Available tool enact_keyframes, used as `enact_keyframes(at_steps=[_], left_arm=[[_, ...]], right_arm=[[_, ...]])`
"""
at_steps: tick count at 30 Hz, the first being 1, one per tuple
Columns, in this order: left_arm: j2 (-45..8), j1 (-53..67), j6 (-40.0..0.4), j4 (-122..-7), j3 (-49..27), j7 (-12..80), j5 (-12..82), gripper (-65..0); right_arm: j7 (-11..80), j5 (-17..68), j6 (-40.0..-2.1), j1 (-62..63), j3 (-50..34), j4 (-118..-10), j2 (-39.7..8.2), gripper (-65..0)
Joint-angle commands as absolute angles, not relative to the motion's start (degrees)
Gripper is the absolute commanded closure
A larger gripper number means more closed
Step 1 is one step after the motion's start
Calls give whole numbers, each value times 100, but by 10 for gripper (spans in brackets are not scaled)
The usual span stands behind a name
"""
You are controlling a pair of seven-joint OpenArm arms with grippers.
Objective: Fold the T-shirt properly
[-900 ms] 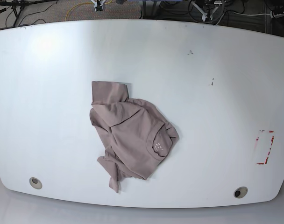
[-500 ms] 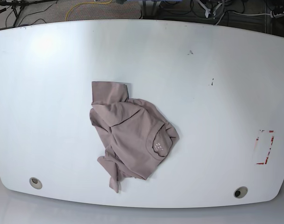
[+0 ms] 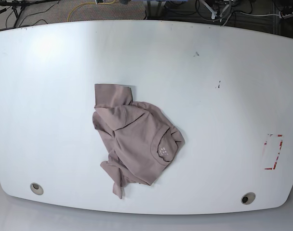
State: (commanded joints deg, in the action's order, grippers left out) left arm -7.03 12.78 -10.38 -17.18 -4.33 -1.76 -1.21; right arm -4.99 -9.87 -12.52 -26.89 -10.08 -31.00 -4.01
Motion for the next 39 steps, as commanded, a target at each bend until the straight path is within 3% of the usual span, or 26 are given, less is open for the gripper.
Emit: enact_keyframes(at_steps=[17,19,21,39], left_arm=[[-765,2361,-1046,-3582,-435,-266,-112,-7],[-740,2881,-1042,-4446,-464,-184,-126,-6],[-733,3026,-1048,-4704,-485,-177,-135,-6],[-854,4238,-1042,-6554,-615,-4,-133,-4]], right_arm=[[-364,-418,-1248,-3910,-979,-5127,-308,-25],[-345,34,-1300,-4465,-1024,-6049,-230,-24],[-335,119,-1301,-4589,-1029,-6292,-217,-25],[-332,113,-1304,-5551,-1070,-7798,-202,-22]])
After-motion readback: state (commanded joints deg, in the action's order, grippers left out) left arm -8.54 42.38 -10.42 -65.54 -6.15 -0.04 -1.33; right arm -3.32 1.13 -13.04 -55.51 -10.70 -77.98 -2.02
